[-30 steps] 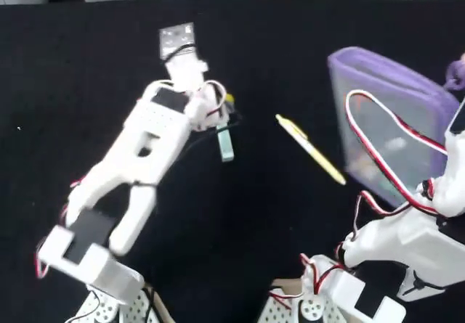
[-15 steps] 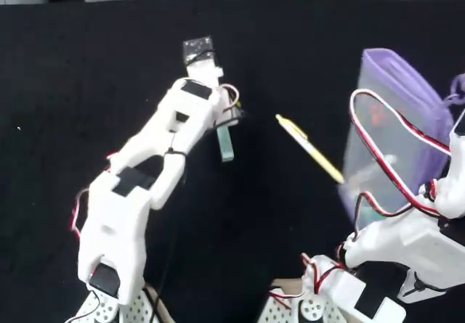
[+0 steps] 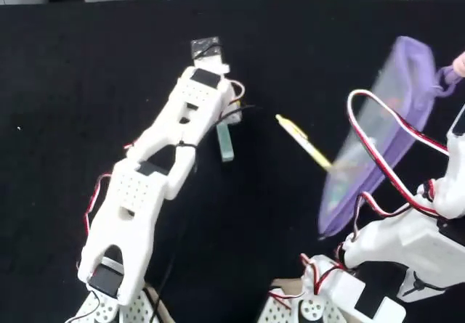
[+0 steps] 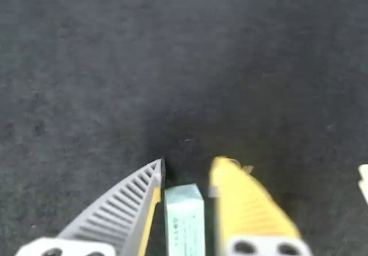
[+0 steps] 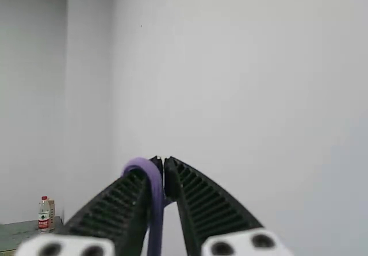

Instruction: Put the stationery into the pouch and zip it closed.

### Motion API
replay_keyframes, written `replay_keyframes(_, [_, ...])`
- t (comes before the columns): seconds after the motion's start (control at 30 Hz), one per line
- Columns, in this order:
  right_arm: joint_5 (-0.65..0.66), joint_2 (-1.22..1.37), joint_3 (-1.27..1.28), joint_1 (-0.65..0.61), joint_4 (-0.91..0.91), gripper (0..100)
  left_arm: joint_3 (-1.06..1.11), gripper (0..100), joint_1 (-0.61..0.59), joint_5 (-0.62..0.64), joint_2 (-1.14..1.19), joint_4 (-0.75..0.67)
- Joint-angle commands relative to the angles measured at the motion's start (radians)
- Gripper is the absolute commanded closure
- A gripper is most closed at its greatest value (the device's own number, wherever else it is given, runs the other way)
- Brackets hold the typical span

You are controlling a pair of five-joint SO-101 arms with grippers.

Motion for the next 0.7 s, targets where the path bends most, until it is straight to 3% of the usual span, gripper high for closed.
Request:
replay_keyframes(0.0, [0.008, 0.001, -0.038, -0.046, 0.000, 98.7, -0.170, 97, -0.002, -0.032, 0.015, 0.150])
replay_keyframes(0.2, [0.008, 0.001, -0.031, -0.160, 0.000, 98.7, -0.380, 97, -0.076, -0.048, 0.014, 0.307])
replay_keyframes(0.43, [0.008, 0.010, -0.028, -0.394, 0.000, 98.7, -0.760, 97, -0.282, -0.048, 0.020, 0.497])
replay_keyframes(0.67, [0.008, 0.065, 0.004, -0.667, -0.015, 98.7, -0.914, 97, -0.526, -0.046, 0.023, 0.500])
